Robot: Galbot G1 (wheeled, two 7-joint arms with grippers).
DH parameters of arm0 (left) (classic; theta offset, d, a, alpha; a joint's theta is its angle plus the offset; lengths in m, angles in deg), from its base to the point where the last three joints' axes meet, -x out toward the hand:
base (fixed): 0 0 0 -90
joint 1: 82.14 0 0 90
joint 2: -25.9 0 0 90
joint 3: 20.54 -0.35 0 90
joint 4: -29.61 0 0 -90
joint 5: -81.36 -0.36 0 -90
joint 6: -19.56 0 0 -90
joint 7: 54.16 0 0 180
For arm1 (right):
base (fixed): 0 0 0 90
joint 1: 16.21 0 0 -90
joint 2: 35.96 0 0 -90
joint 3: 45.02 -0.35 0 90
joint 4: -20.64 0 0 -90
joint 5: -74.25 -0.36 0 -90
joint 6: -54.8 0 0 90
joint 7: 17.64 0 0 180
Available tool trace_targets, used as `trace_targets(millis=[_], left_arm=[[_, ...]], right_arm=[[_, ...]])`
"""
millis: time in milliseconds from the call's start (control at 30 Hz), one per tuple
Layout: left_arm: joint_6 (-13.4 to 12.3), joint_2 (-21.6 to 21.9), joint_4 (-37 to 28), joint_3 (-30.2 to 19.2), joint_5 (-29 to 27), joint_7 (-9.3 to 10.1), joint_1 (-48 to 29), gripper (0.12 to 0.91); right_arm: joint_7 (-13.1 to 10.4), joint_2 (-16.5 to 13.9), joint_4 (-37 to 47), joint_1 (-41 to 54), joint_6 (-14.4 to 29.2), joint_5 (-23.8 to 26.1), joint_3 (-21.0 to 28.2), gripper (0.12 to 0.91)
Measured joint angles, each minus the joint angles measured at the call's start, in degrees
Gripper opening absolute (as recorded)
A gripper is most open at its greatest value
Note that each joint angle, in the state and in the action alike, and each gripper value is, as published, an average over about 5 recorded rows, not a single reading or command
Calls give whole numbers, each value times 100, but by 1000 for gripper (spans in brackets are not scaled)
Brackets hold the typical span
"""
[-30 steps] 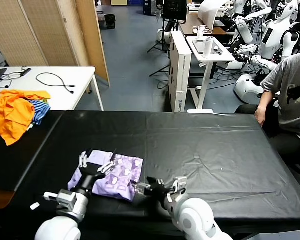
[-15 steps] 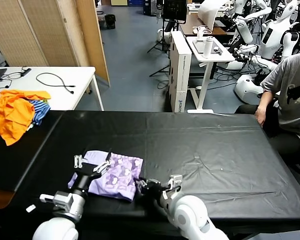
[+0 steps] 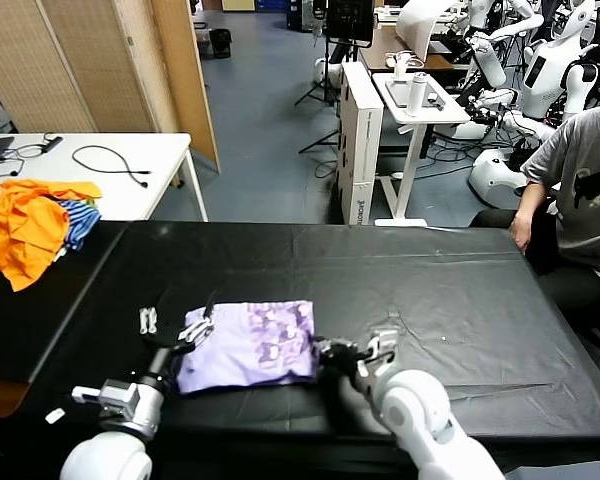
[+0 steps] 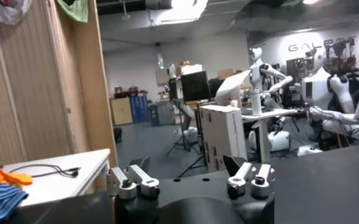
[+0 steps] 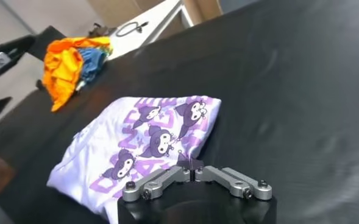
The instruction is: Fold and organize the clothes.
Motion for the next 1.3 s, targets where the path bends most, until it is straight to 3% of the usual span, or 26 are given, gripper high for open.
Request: trace_targets(millis=[100, 167, 433, 533, 667, 833, 1033, 1300], left_arm=[[67, -22, 5, 43, 111, 60, 34, 907], [123, -24, 9, 77, 242, 114, 54, 907], [426, -16, 51, 88, 834, 374, 83, 907], [530, -19, 109, 86, 1012, 511, 168, 907], [444, -54, 187, 63, 1125, 751, 363, 907], [449, -59, 378, 53, 1103, 942, 843, 907], [541, 38, 773, 139, 1128, 998, 1576, 907], [476, 20, 981, 181, 1149, 1054, 1978, 907]], right_arm=[[-14, -114, -38, 85, -1, 2, -91, 182], [-33, -179, -104, 87, -1, 7, -142, 273], [-72, -558, -605, -312, -2, 95, -574, 771], [2, -636, -844, -592, 25, 361, -839, 880], [165, -615, -1209, -1081, 351, 809, -1232, 905], [184, -500, -1708, -1904, 791, 1204, -1732, 907], [237, -398, -1959, -2945, 1858, 1990, -2035, 907], [255, -292, -1943, -3983, 3197, 2376, -2209, 907]])
